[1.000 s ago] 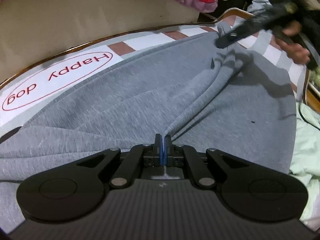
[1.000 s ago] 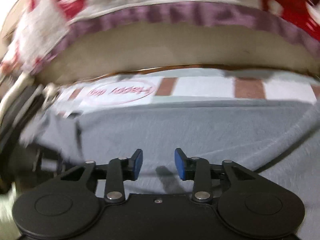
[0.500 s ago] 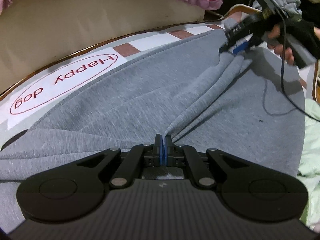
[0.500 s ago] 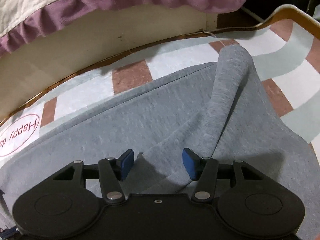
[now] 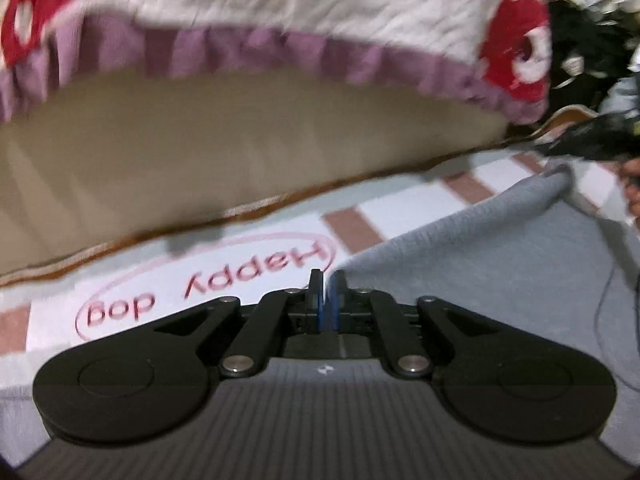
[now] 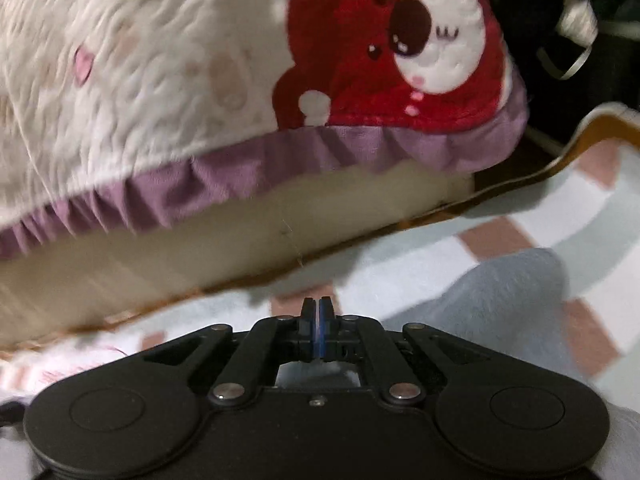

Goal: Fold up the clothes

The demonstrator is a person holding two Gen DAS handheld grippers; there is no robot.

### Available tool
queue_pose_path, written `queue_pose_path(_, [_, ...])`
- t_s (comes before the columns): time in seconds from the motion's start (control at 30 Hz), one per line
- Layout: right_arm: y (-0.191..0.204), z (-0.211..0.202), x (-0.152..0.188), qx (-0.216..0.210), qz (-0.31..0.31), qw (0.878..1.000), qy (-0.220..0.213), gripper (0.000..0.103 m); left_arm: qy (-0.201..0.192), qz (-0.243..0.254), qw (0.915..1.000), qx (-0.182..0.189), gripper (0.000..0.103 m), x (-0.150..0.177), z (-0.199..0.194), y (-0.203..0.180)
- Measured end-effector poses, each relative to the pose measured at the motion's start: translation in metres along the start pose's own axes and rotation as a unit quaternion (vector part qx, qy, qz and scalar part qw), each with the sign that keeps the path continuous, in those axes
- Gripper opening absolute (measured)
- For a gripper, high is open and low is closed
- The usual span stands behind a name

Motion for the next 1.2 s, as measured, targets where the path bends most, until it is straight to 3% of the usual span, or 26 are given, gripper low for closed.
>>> queue_pose_path(0.1, [-0.025,-0.008,-0.004,0.005,0.019,1.0,0.001,0.04,0.019,-0.017,0.9997,-0.001,0.023,0.015,0.002,0.017])
queue_pose_path(0.2, [-0.05,-0.016,-0.009,0.011,0.037,0.999,0.001,0.042,0.038,-0.031,0.9988,-0.001,0.027,0.03,0.003,0.034])
queue_pose_path(0.3, [-0.074,-0.025,-0.013,0.016,0.056,0.998,0.002,0.042,0.044,0.018,0.9988,-0.01,0.03,0.042,-0.006,0.041])
queue_pose_path(0.33, [-0.078,-0.025,-0.012,0.02,0.048,0.999,0.007,0.043,0.046,0.042,0.9978,-0.022,0.032,0.044,-0.007,0.04])
queue_pose_path(0.37, [-0.076,-0.023,-0.01,0.027,0.028,0.999,0.015,0.047,0.051,0.059,0.9964,-0.034,0.042,0.045,-0.008,0.042])
queue_pose_path(0.4, [-0.074,-0.02,-0.008,0.035,0.004,0.999,0.022,0.06,0.056,0.073,0.9948,-0.045,0.046,0.046,-0.009,0.044])
queue_pose_path(0.47, [-0.067,-0.013,-0.003,0.048,-0.048,0.997,0.043,0.073,0.07,0.075,0.9932,-0.054,0.046,0.049,-0.006,0.052])
queue_pose_path(0.53, [-0.057,-0.002,0.004,0.056,-0.113,0.989,0.074,0.079,0.098,0.079,0.9907,-0.052,0.034,0.053,0.0,0.057])
queue_pose_path(0.57, [-0.051,0.007,0.011,0.062,-0.156,0.981,0.095,0.085,0.112,0.103,0.9863,-0.063,0.012,0.057,0.004,0.056])
queue_pose_path(0.6, [-0.045,0.017,0.021,0.07,-0.203,0.969,0.119,0.085,0.123,0.126,0.9817,-0.072,0.008,0.061,0.006,0.055])
queue_pose_path(0.7, [-0.037,0.032,0.038,0.102,-0.284,0.948,0.101,0.09,0.118,0.16,0.9763,-0.086,0.005,0.066,0.004,0.051])
queue_pose_path(0.87, [-0.069,0.044,0.021,0.167,-0.162,0.971,0.06,0.089,0.124,0.163,0.9714,-0.119,0.007,0.065,0.003,0.056])
queue_pose_path(0.93, [-0.087,0.046,0.015,0.158,-0.095,0.981,0.058,0.089,0.12,0.137,0.9733,-0.14,0.011,0.064,0.001,0.067])
queue_pose_path(1.0, [-0.102,0.046,0.01,0.146,-0.037,0.987,0.052,0.089,0.116,0.105,0.9777,-0.14,0.022,0.062,-0.001,0.08])
queue_pose_path(1.07, [-0.106,0.046,0.008,0.139,-0.04,0.988,0.052,0.091,0.114,0.088,0.9806,-0.133,0.032,0.063,-0.002,0.084])
queue_pose_path(1.13, [-0.1,0.048,0.01,0.136,-0.089,0.985,0.057,0.087,0.112,0.071,0.9832,-0.125,0.034,0.064,-0.002,0.088])
queue_pose_path(1.2, [-0.09,0.045,0.008,0.088,-0.126,0.986,0.057,0.03,0.11,0.054,0.9855,-0.118,0.034,0.065,-0.003,0.092])
Point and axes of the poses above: each gripper's, at about its wrist camera, not at the fingertips, and z roughly the way its jaws point, y to its left, x to its underside, the point moved 3 cm from there along z, roughly the way its jaws point
